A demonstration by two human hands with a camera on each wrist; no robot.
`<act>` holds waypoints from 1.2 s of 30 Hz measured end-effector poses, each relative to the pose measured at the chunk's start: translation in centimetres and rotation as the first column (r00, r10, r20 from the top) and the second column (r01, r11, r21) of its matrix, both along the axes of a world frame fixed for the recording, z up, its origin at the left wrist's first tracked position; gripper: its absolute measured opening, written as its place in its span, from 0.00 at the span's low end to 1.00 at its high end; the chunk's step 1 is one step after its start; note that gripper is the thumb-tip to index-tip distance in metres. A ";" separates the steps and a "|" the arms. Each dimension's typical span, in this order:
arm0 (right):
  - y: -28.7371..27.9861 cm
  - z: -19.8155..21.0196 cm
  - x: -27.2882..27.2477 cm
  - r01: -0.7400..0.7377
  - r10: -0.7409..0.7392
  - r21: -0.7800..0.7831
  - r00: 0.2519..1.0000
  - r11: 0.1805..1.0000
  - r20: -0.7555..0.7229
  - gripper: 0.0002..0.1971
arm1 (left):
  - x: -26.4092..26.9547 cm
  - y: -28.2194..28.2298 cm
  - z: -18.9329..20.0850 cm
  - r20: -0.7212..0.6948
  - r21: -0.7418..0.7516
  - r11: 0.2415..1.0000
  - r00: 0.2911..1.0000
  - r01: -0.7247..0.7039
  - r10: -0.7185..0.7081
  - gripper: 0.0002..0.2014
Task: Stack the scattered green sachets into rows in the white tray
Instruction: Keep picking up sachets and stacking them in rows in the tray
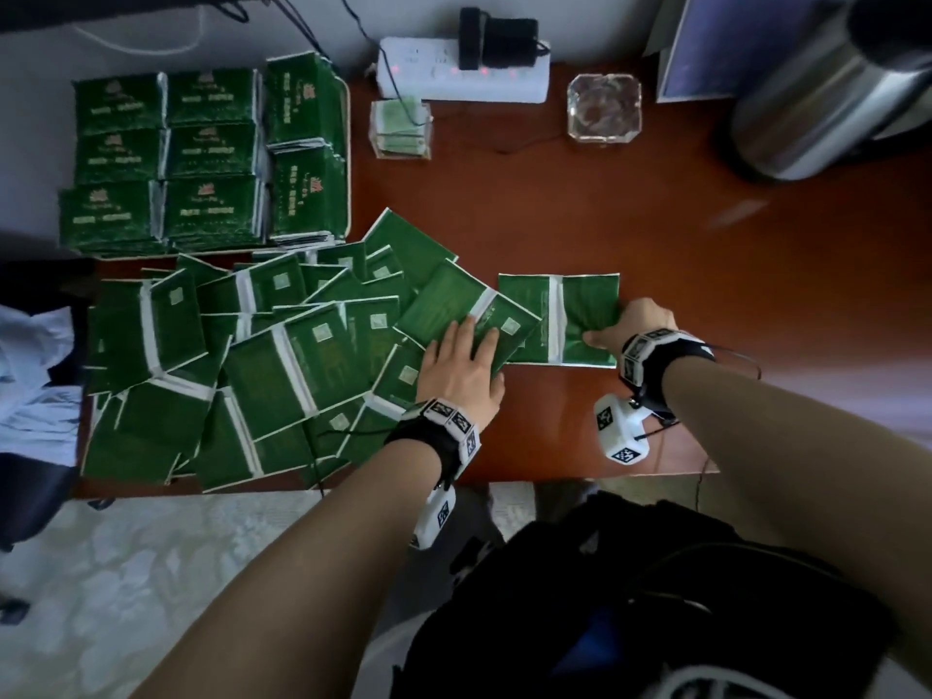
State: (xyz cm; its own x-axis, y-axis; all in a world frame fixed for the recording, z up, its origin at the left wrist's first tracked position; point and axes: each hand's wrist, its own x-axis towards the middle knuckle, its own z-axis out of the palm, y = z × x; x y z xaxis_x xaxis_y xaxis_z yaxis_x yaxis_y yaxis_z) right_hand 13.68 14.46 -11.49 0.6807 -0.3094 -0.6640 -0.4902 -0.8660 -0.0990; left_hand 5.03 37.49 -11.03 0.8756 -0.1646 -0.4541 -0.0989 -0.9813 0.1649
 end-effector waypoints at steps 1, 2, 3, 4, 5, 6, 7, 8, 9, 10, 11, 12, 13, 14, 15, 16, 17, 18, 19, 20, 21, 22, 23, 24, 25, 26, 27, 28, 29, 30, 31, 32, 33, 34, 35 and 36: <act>-0.4 0.1 0.3 -0.017 0.017 0.008 1.000 1.000 -0.002 0.27 | -0.1 -0.7 -0.1 -0.004 0.009 1.000 1.000 -0.021 0.021 0.33; -0.8 0.2 0.5 -0.031 0.031 0.014 0.999 0.999 -0.005 0.27 | -0.2 -1.3 -0.1 -0.001 0.017 0.999 0.999 -0.046 0.046 0.34; -1.0 0.3 0.7 -0.037 0.038 0.022 0.999 0.999 -0.009 0.27 | -0.3 -1.7 0.0 0.007 0.021 0.997 0.998 -0.070 0.070 0.35; -1.2 0.3 0.9 -0.039 0.040 0.034 0.999 0.999 -0.013 0.26 | -0.3 -2.1 0.1 0.019 0.021 0.996 0.996 -0.091 0.091 0.35; -1.3 0.4 1.1 -0.042 0.043 0.048 0.999 0.998 -0.019 0.26 | -0.1 -2.4 0.2 0.035 0.020 0.994 0.994 -0.108 0.107 0.33; -1.4 0.5 1.3 -0.050 0.052 0.063 0.998 0.997 -0.025 0.25 | 0.3 -2.5 0.4 0.050 0.013 0.992 0.991 -0.122 0.121 0.31; -1.5 0.7 1.5 -0.063 0.065 0.074 0.997 0.995 -0.031 0.25 | 0.9 -2.5 0.5 0.061 -0.005 0.990 0.988 -0.139 0.139 0.27; -1.6 0.8 1.8 -0.080 0.083 0.085 0.996 0.993 -0.035 0.26 | 1.6 -2.4 0.7 0.071 -0.033 0.987 0.984 -0.159 0.161 0.23; -1.6 1.0 2.1 -0.099 0.102 0.093 0.994 0.991 -0.038 0.26 | 2.4 -2.1 1.0 0.084 -0.060 0.981 0.978 -0.185 0.190 0.18; -1.6 1.1 2.4 -0.117 0.121 0.100 0.992 0.988 -0.039 0.26 | 3.2 -1.7 1.3 0.102 -0.073 0.973 0.969 -0.219 0.226 0.14; -1.5 1.2 2.8 -0.132 0.137 0.108 0.990 0.985 -0.035 0.27 | 3.9 -1.3 1.5 0.129 -0.070 0.963 0.955 -0.259 0.266 0.11; -1.5 1.1 3.2 -0.142 0.146 0.119 0.989 0.983 -0.030 0.28 | 4.6 -0.8 1.6 0.164 -0.051 0.952 0.937 -0.303 0.307 0.11; -1.5 1.1 3.5 -0.147 0.151 0.128 0.988 0.981 -0.024 0.28 | 5.2 -0.4 1.7 0.187 -0.023 0.936 0.918 -0.351 0.349 0.13; -1.4 1.0 3.8 -0.150 0.154 0.136 0.988 0.979 -0.020 0.29 | 5.8 0.1 1.6 0.183 0.013 0.917 0.903 -0.398 0.389 0.18; -1.4 1.0 4.0 -0.154 0.158 0.142 0.987 0.978 -0.017 0.29 | 6.3 0.5 1.6 0.148 0.048 0.897 0.892 -0.439 0.428 0.24; -1.4 0.7 4.1 -0.159 0.162 0.146 0.987 0.976 -0.013 0.29 | 6.6 0.8 1.4 0.097 0.075 0.880 0.881 -0.470 0.463 0.31; -1.4 0.5 4.1 -0.165 0.168 0.145 0.986 0.976 -0.005 0.28 | 6.9 1.1 1.3 0.051 0.095 0.866 0.871 -0.492 0.489 0.35; -1.4 0.3 4.0 -0.171 0.171 0.139 0.985 0.976 0.007 0.28 | 7.1 1.3 1.0 0.024 0.112 0.857 0.863 -0.504 0.505 0.38; -1.5 0.1 3.9 -0.178 0.177 0.130 0.984 0.975 0.021 0.27 | 7.2 1.5 0.8 0.014 0.121 0.852 0.859 -0.509 0.511 0.39; -1.6 -0.2 3.8 -0.183 0.180 0.121 0.983 0.976 0.031 0.26 | 7.3 1.6 0.6 0.013 0.122 0.850 0.857 -0.512 0.514 0.40; -1.7 -0.3 3.7 -0.187 0.183 0.118 0.982 0.975 0.040 0.24 | 7.5 1.7 0.4 0.010 0.117 0.850 0.856 -0.514 0.517 0.40; -1.8 -0.5 3.7 -0.191 0.187 0.120 0.981 0.974 0.046 0.23 | 7.8 1.8 0.4 0.001 0.113 0.850 0.855 -0.515 0.518 0.40; -1.9 -0.4 3.8 -0.204 0.199 0.120 0.978 0.972 0.056 0.22 | 8.3 1.9 0.5 -0.015 0.116 0.851 0.856 -0.512 0.517 0.41; -2.1 -0.4 3.9 -0.218 0.212 0.122 0.975 0.968 0.060 0.21 | 8.8 1.9 0.7 -0.043 0.135 0.858 0.862 -0.496 0.505 0.40; -2.4 -0.2 4.1 -0.233 0.227 0.132 0.972 0.964 0.060 0.20 | 9.3 1.9 1.0 -0.077 0.156 0.870 0.872 -0.468 0.483 0.37; -2.7 0.0 4.4 -0.241 0.236 0.153 0.970 0.958 0.053 0.19 | 9.9 1.8 1.3 -0.105 0.164 0.885 0.885 -0.435 0.454 0.31; -2.9 0.4 4.6 -0.248 0.243 0.179 0.969 0.952 0.049 0.19 | 10.4 1.6 1.5 -0.119 0.149 0.899 0.895 -0.411 0.429 0.23; -3.3 0.9 4.9 -0.258 0.253 0.196 0.966 0.946 0.052 0.20 | 10.7 1.3 1.9 -0.123 0.124 0.907 0.901 -0.402 0.416 0.18; -3.6 1.6 5.3 -0.276 0.267 0.199 0.961 0.940 0.068 0.21 | 11.0 0.8 2.3 -0.125 0.093 0.913 0.905 -0.398 0.407 0.15; -3.8 1.9 5.7 -0.293 0.281 0.186 0.956 0.938 0.090 0.22 | 11.3 0.4 2.5 -0.130 0.065 0.915 0.906 -0.398 0.404 0.15; -4.0 2.5 6.0 -0.313 0.296 0.175 0.948 0.933 0.118 0.23 | 11.4 -0.1 2.9 -0.125 0.036 0.917 0.908 -0.398 0.399 0.15; -4.3 3.1 6.4 -0.347 0.326 0.165 0.935 0.923 0.139 0.20 | 11.5 -0.7 3.3 -0.115 0.012 0.920 0.914 -0.391 0.390 0.14; -4.5 3.8 6.6 -0.391 0.367 0.152 0.916 0.908 0.161 0.16 | 11.5 -1.4 3.8 -0.105 -0.008 0.925 0.920 -0.380 0.377 0.12; -4.7 4.3 6.9 -0.439 0.415 0.130 0.892 0.889 0.177 0.12 | 11.4 -2.0 4.2 -0.096 -0.021 0.931 0.927 -0.365 0.362 0.11; -4.8 5.0 7.0 -0.487 0.461 0.112 0.866 0.866 0.194 0.11 | 11.2 -2.7 4.5 -0.092 -0.032 0.936 0.934 -0.351 0.346 0.10; -4.9 5.3 7.0 -0.533 0.508 0.090 0.836 0.841 0.204 0.11 | 10.9 -3.3 4.7 -0.090 -0.041 0.941 0.939 -0.337 0.332 0.10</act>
